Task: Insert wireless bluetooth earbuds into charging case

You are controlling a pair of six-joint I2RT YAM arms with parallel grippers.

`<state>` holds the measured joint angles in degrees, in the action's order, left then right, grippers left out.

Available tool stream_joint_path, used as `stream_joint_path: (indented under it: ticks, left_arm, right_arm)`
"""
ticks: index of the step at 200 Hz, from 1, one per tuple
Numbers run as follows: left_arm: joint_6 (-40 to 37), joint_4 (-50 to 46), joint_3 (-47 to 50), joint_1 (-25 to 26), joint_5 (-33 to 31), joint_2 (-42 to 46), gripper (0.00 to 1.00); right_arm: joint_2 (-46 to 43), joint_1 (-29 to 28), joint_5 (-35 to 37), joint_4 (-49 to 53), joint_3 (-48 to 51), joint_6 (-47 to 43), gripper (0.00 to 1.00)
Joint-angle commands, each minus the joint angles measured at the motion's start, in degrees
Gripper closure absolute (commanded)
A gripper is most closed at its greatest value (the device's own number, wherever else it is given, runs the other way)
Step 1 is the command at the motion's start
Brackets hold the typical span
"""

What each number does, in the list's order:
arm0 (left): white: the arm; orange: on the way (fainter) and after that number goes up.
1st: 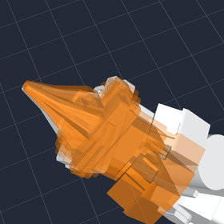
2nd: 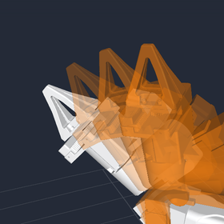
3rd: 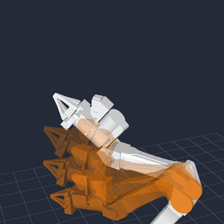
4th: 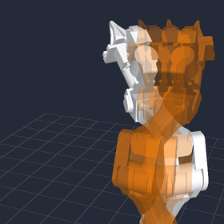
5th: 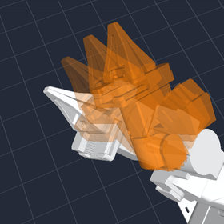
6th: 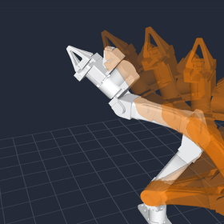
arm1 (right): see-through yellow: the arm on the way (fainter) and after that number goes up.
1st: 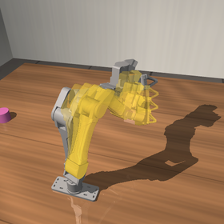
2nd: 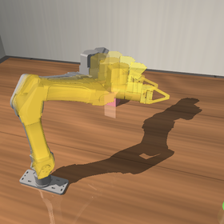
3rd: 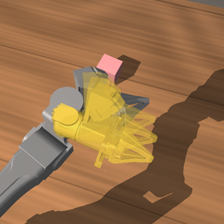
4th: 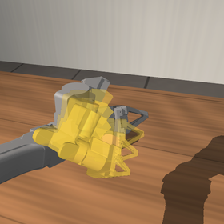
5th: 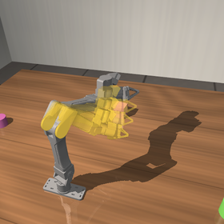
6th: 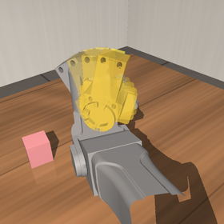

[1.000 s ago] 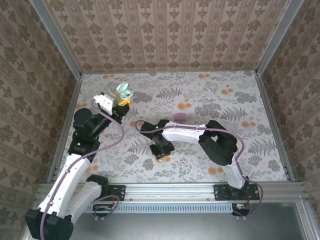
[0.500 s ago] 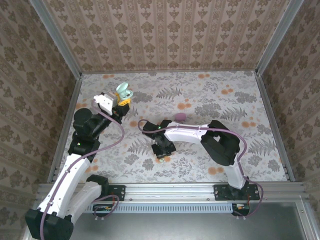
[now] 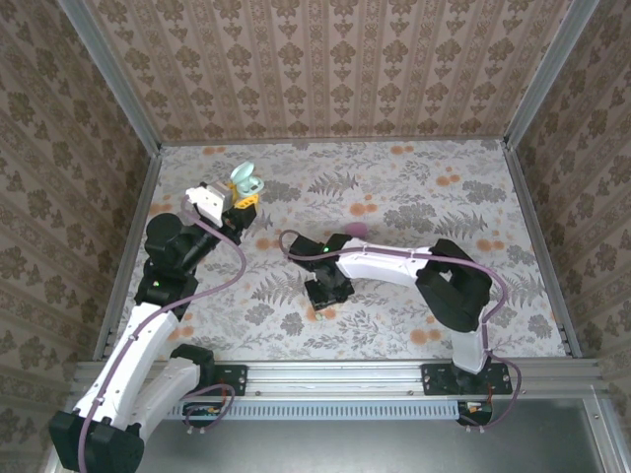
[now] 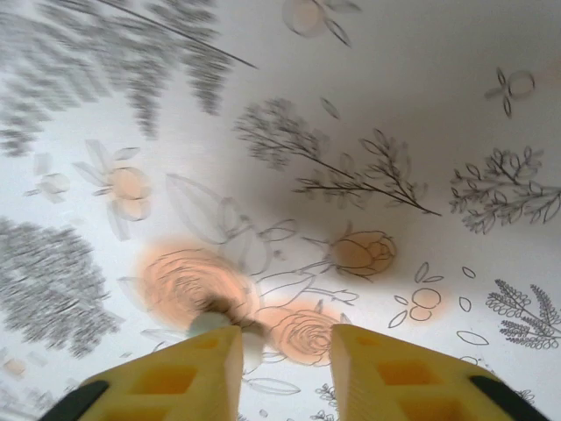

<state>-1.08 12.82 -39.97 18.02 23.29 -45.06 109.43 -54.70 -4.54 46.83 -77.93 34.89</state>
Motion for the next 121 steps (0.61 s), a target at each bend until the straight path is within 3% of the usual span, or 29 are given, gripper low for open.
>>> stream_joint_path:
  ticks: [1,121]
  left_arm:
    - [0.83,2.37,0.18,0.32,-0.08,-0.21,0.69]
    - [0.73,2.24,0.06,0.52,-0.44,-0.45,0.69]
  right_arm:
    - [-1.59,-1.69,-2.08,-1.09,-0.97,-4.43,0.6]
    - [5.61,-4.29,-0.97,3.36,-4.49,-6.68,0.62]
